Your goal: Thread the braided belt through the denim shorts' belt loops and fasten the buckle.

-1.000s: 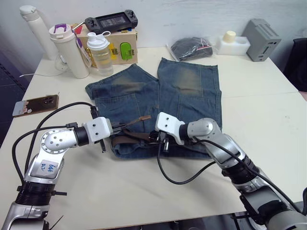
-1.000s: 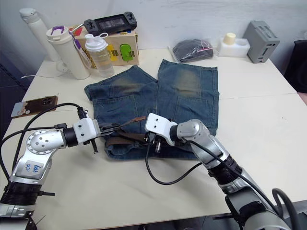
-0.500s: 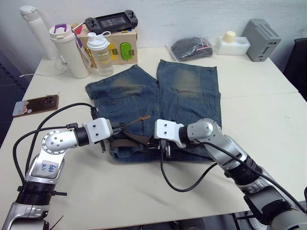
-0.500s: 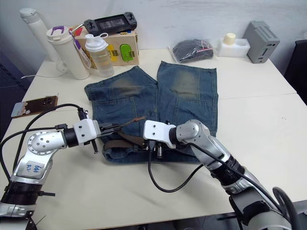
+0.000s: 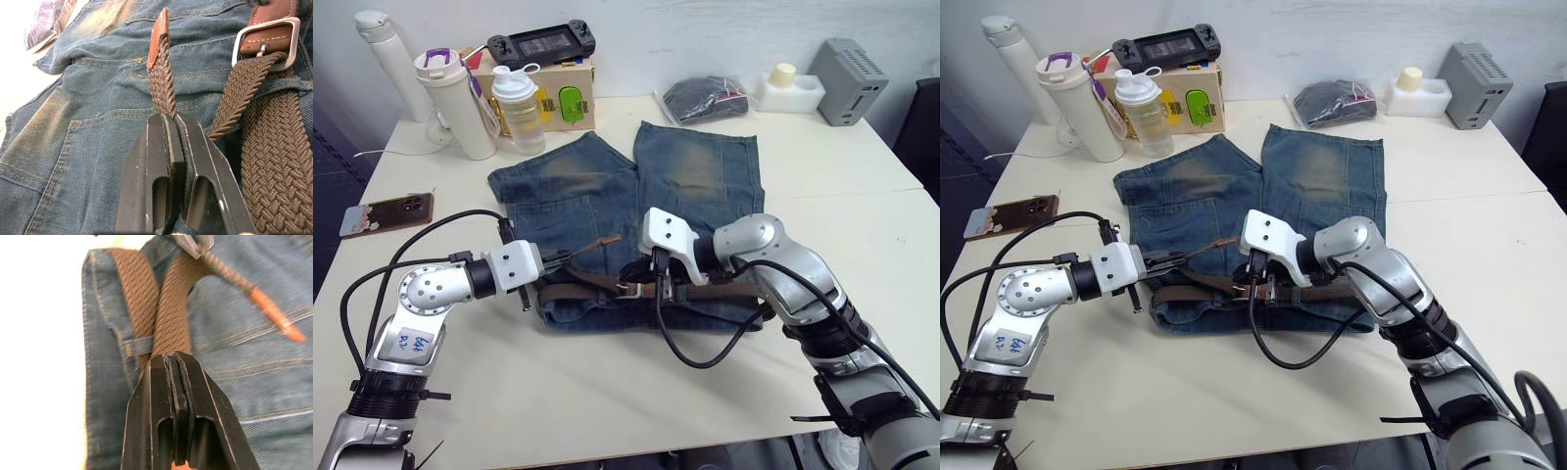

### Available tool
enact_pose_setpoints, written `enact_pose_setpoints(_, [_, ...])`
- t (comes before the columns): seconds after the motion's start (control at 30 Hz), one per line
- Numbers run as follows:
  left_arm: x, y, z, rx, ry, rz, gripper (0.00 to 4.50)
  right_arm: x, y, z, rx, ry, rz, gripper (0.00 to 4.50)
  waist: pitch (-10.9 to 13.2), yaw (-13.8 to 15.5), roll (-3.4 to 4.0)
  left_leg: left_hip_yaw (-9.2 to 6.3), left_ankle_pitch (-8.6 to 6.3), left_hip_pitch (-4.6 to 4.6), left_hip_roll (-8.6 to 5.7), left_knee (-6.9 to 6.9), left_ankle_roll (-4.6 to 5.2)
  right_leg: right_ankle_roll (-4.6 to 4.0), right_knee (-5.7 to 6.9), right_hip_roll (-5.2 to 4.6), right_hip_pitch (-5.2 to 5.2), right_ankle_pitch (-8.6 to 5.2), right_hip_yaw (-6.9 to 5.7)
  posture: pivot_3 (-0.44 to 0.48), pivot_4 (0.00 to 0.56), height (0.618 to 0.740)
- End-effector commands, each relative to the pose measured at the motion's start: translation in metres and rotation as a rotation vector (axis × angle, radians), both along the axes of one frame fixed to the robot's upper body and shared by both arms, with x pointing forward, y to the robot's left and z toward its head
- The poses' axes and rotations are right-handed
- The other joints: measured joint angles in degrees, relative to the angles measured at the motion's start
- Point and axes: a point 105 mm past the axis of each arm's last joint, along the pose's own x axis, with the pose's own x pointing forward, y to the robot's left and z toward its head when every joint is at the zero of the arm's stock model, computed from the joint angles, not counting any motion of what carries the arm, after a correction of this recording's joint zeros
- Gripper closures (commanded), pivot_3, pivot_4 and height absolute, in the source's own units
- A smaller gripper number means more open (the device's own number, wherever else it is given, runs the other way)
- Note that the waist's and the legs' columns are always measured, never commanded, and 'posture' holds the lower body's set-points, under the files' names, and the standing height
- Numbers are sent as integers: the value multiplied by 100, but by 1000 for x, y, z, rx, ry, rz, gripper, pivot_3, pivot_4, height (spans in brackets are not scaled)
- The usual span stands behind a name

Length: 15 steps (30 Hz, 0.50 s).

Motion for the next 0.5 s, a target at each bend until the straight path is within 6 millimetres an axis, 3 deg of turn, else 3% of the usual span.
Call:
enact_pose_setpoints(0.03, [-1,-2,10,-7,-50,-4,4500,-4,3,-1,-12,-11,38,4441,0,-2,0,0,0,0,0,0,0,0,0,0,0,0,0,0,150,682])
enact_pose_setpoints(0.3, [-4,-2,9,-8,-49,1,4500,6,4,-12,-45,-7,21,4441,0,-2,0,0,0,0,0,0,0,0,0,0,0,0,-1,0,150,682])
enact_pose_setpoints(0.5, [-4,-2,9,-11,-48,5,4500,12,4,-8,-46,-15,18,4441,0,-2,0,0,0,0,0,0,0,0,0,0,-1,0,-1,0,150,682])
